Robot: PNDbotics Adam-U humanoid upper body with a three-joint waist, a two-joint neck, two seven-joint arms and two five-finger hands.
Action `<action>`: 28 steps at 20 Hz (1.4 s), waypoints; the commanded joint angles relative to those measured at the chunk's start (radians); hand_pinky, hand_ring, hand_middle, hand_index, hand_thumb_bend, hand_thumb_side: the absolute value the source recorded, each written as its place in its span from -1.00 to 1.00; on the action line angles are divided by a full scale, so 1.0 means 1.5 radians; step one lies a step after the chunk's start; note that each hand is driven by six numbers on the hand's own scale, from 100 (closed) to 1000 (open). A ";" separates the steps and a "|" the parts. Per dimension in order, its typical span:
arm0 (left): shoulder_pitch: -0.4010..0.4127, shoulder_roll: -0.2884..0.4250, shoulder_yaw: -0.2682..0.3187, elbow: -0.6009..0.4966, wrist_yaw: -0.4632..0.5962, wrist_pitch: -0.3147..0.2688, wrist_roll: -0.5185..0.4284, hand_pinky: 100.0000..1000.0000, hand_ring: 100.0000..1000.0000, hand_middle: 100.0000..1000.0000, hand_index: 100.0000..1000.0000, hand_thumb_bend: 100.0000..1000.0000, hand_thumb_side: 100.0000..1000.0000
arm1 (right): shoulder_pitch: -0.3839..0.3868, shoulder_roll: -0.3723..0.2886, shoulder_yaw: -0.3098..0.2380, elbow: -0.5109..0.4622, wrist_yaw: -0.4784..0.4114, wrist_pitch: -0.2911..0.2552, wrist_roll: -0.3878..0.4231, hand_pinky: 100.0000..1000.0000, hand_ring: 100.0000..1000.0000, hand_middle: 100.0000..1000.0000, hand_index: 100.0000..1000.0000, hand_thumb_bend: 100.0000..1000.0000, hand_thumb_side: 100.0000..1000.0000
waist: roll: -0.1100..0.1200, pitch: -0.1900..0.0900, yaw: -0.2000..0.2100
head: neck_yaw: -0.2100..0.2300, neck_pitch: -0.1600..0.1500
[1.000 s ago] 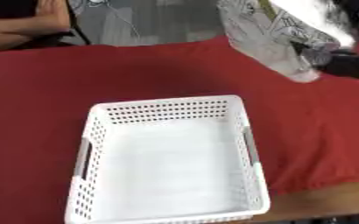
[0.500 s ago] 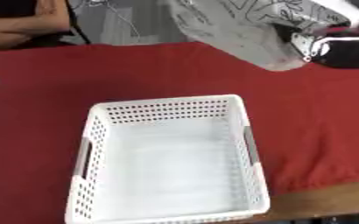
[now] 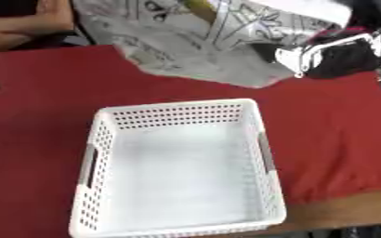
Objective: Pick up objects on the table and place them in the box.
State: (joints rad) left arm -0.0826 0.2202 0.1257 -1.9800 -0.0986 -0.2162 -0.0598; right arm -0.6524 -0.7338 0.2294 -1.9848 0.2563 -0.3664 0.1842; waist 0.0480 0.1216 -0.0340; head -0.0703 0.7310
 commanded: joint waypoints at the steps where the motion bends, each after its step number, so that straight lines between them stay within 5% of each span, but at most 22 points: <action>1: -0.002 0.006 -0.002 -0.013 0.003 -0.002 -0.003 0.44 0.70 0.94 0.89 0.39 1.00 | -0.020 0.004 0.024 -0.010 -0.007 -0.002 0.035 -1.00 -1.00 -1.00 -0.76 -1.00 -0.37 | -0.002 -0.010 0.002 | -0.006 0.002; 5: -0.002 0.006 -0.003 -0.013 0.003 -0.002 -0.006 0.44 0.70 0.94 0.89 0.39 1.00 | -0.025 0.022 0.056 0.000 -0.001 -0.005 0.076 -1.00 -1.00 -0.96 -0.64 -1.00 -0.39 | -0.002 -0.009 0.003 | -0.008 0.001; 6: -0.003 0.006 -0.003 -0.013 0.004 -0.002 -0.006 0.45 0.70 0.94 0.89 0.39 1.00 | -0.026 0.027 0.063 0.007 0.002 -0.007 0.086 -1.00 -0.91 -0.85 -0.55 -1.00 -0.36 | -0.002 -0.009 0.004 | -0.009 0.000; 7: -0.003 0.006 -0.003 -0.013 0.004 -0.002 -0.006 0.45 0.70 0.94 0.89 0.39 1.00 | -0.026 0.030 0.070 0.014 0.005 -0.011 0.094 -1.00 -0.65 -0.64 -0.33 -1.00 -0.08 | -0.001 -0.009 0.004 | -0.010 0.000; 8: -0.003 0.006 -0.003 -0.013 0.004 -0.002 -0.006 0.45 0.70 0.94 0.89 0.39 1.00 | -0.027 0.033 0.075 0.020 0.010 -0.015 0.103 -1.00 -0.71 -0.68 -0.38 -1.00 -0.15 | -0.001 -0.009 0.004 | -0.010 0.000; 9: -0.003 0.006 -0.003 -0.013 0.004 -0.002 -0.006 0.45 0.70 0.94 0.89 0.39 1.00 | -0.026 0.033 0.081 0.025 0.019 -0.023 0.117 -0.71 -0.19 -0.18 0.16 -1.00 0.43 | -0.002 -0.009 0.004 | -0.010 0.000; 10: -0.003 0.005 -0.003 -0.013 0.004 -0.002 -0.006 0.45 0.70 0.94 0.89 0.38 1.00 | -0.026 0.034 0.086 0.029 0.033 -0.033 0.137 -0.54 -0.07 -0.05 0.30 -1.00 0.51 | -0.002 -0.009 0.004 | -0.010 -0.001; 11: -0.003 0.005 -0.004 -0.013 0.004 -0.002 -0.007 0.45 0.71 0.94 0.89 0.38 1.00 | -0.025 0.034 0.091 0.032 0.053 -0.046 0.161 -0.17 0.23 0.25 0.53 -1.00 0.63 | -0.002 -0.009 0.004 | -0.010 -0.001; 12: -0.003 0.005 -0.004 -0.013 0.004 -0.002 -0.007 0.45 0.71 0.94 0.89 0.38 1.00 | -0.023 0.035 0.093 0.036 0.072 -0.058 0.185 -0.05 0.32 0.34 0.59 -0.85 0.36 | -0.002 -0.009 0.004 | -0.010 -0.001; 13: -0.003 0.005 -0.004 -0.013 0.004 -0.002 -0.007 0.45 0.71 0.94 0.89 0.39 1.00 | -0.020 0.036 0.096 0.041 0.091 -0.068 0.209 0.26 0.52 0.54 0.75 -0.87 0.70 | -0.002 -0.008 0.004 | -0.010 -0.001; 14: -0.003 0.005 -0.004 -0.013 0.004 -0.002 -0.007 0.45 0.71 0.94 0.89 0.39 1.00 | -0.018 0.038 0.098 0.046 0.105 -0.076 0.230 0.17 0.47 0.48 0.70 -0.94 0.69 | -0.002 -0.008 0.004 | -0.011 -0.001; 16: -0.003 0.005 -0.003 -0.013 0.004 -0.002 -0.007 0.45 0.71 0.94 0.89 0.38 1.00 | -0.014 0.040 0.099 0.056 0.121 -0.087 0.259 0.54 0.68 0.73 0.89 -0.57 0.68 | -0.002 -0.008 0.004 | -0.010 -0.001; 17: -0.003 0.005 -0.003 -0.013 0.004 -0.002 -0.007 0.45 0.71 0.94 0.89 0.38 1.00 | -0.011 0.040 0.101 0.062 0.129 -0.090 0.279 0.83 0.87 0.93 1.00 -0.22 0.69 | -0.002 -0.008 0.004 | -0.010 -0.001; 21: -0.003 0.005 -0.004 -0.013 0.004 -0.002 -0.008 0.45 0.71 0.94 0.89 0.38 1.00 | -0.003 0.042 0.095 0.075 0.144 -0.091 0.329 1.00 1.00 1.00 1.00 0.06 0.70 | -0.002 -0.008 0.003 | -0.010 -0.001; 28: -0.003 0.005 -0.004 -0.013 0.004 -0.002 -0.009 0.45 0.71 0.94 0.89 0.38 1.00 | 0.010 0.040 0.078 0.078 0.159 -0.080 0.331 1.00 1.00 1.00 1.00 0.06 0.70 | -0.001 -0.007 0.002 | -0.009 -0.001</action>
State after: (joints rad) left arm -0.0829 0.2202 0.1199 -1.9800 -0.0984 -0.2181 -0.0708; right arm -0.6313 -0.6657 0.3650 -1.8608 0.4893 -0.4603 0.6514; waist 0.0478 0.1216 -0.0301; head -0.0789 0.7309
